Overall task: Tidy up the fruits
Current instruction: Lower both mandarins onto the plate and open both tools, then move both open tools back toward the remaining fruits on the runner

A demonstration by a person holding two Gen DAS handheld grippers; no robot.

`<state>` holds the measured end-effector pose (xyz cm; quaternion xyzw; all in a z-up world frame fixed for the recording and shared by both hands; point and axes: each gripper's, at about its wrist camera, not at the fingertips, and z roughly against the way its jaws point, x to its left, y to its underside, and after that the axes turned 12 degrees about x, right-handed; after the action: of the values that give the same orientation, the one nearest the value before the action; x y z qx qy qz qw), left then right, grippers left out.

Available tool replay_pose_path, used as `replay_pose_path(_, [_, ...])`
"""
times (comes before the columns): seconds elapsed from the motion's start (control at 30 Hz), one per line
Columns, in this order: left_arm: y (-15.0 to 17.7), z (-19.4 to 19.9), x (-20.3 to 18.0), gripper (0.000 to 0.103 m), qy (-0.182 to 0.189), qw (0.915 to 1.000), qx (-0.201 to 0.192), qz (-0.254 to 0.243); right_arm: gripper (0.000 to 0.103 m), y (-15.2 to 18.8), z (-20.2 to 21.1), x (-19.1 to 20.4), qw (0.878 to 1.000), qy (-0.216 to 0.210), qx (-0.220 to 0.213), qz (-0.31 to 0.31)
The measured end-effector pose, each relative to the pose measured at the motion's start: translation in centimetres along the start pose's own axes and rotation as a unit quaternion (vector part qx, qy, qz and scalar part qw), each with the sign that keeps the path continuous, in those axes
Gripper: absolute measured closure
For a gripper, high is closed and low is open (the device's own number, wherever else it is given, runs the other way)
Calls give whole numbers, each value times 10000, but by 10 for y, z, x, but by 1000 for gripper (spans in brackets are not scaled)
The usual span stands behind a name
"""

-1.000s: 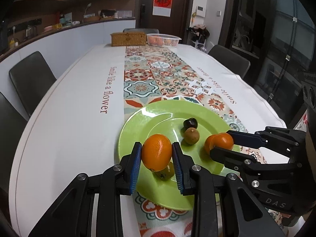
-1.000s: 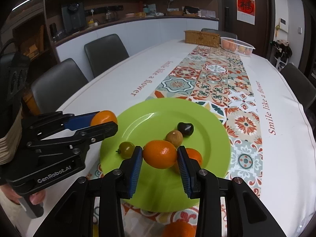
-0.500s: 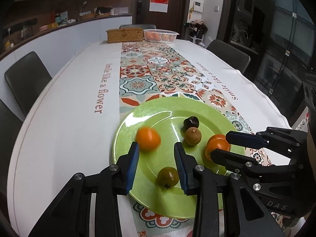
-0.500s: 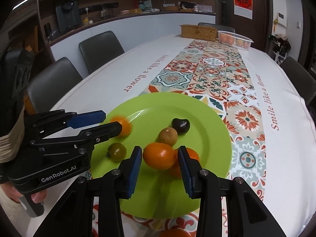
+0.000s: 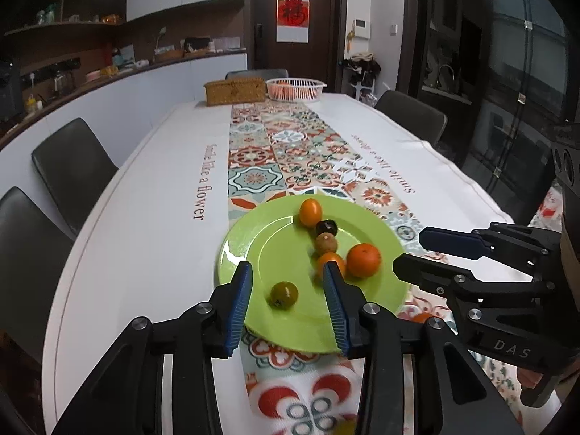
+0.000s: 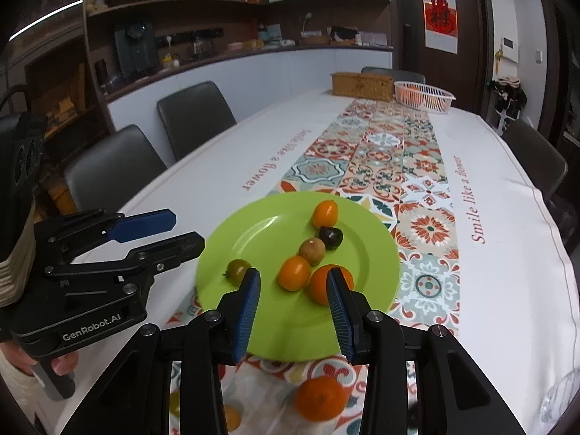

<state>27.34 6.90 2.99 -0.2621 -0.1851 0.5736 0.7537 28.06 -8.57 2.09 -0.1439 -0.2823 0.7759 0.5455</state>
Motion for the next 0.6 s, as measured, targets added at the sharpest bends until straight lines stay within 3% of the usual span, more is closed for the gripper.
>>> replay_pose_path(0.6, [49,84,-31,45,-206,9984,-533,-34,57,46,75,22,9984,-140,-505,216])
